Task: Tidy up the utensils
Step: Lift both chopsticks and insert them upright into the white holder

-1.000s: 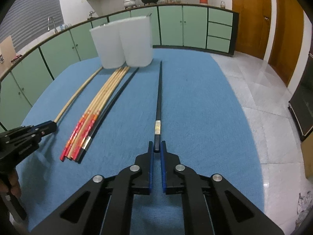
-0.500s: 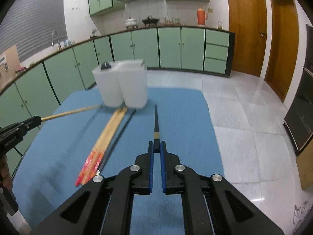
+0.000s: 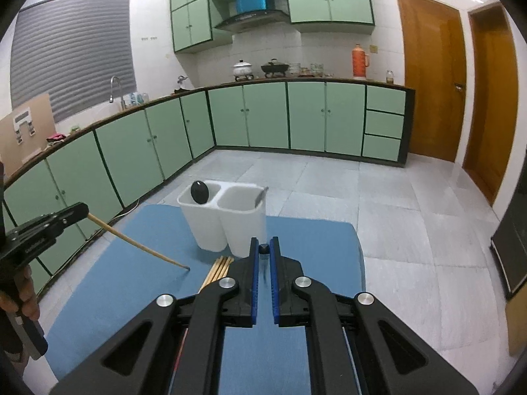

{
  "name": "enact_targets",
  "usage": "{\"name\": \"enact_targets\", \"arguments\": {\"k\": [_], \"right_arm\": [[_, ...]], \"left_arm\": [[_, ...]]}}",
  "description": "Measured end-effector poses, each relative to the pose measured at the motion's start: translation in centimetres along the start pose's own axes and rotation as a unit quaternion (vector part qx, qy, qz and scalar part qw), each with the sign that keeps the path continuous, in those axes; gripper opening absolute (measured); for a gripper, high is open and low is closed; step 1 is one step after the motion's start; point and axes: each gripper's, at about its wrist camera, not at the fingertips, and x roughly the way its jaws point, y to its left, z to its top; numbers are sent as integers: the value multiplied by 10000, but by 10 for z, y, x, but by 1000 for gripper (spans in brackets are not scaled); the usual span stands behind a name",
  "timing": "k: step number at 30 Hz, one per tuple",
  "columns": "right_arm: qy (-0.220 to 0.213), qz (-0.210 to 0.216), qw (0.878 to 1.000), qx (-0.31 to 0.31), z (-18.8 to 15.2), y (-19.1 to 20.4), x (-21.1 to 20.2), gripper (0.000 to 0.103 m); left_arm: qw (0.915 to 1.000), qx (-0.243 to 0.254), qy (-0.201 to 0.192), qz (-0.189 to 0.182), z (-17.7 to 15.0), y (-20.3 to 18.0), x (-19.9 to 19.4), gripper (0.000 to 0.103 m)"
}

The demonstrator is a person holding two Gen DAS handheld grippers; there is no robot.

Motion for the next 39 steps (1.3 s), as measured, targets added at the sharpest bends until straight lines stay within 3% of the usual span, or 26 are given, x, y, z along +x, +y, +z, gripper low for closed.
{"name": "enact_targets", "arguments": {"k": [17, 23, 33, 39], "right_arm": [[-296, 413, 9983, -300, 47, 12, -14, 6], [-520, 543, 9958, -526, 81, 24, -17, 6], [-1001, 775, 9901, -605, 151, 35, -12, 6], [-1030, 676, 9906, -596, 173, 35, 21, 6]], "left_arm": [[9985, 70, -527, -86, 38, -6, -25, 6], [9964, 144, -823, -115, 62, -12, -31, 6], [9910, 116, -1309, -248, 112, -26, -24, 6], [9891, 173, -1445, -239, 138, -37, 11, 6]]}}
